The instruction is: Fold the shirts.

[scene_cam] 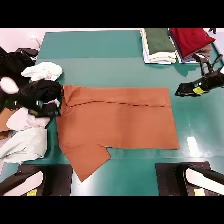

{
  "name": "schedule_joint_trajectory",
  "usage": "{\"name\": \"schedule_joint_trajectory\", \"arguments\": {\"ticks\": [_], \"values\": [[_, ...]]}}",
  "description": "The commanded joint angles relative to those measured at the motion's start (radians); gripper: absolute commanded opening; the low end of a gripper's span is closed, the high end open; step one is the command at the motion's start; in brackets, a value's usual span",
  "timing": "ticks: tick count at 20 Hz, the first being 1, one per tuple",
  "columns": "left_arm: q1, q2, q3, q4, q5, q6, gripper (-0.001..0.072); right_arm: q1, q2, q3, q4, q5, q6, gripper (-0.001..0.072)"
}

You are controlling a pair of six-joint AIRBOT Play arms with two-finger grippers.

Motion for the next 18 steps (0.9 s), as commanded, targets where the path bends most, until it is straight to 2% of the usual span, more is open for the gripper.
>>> {"name": "schedule_joint_trajectory", "arguments": {"ticks": [1,6,18], "values": [[0.000,0.251,-0.296,0.030,-0.011,-0.070,0.0497,0.001,0.112,-0.095,0.000,-0.020,0.001,0.0443],[0.000,0.325,-0.492,-0.084,0.007,-0.091,0.0497,0.001,0.148,-0.129,0.024,-0.024,0.001,0.0441],[0.000,0.325,-0.534,-0.229,0.039,-0.091,0.0494,0.001,0.148,-0.129,0.077,-0.034,0.001,0.0439]]}}
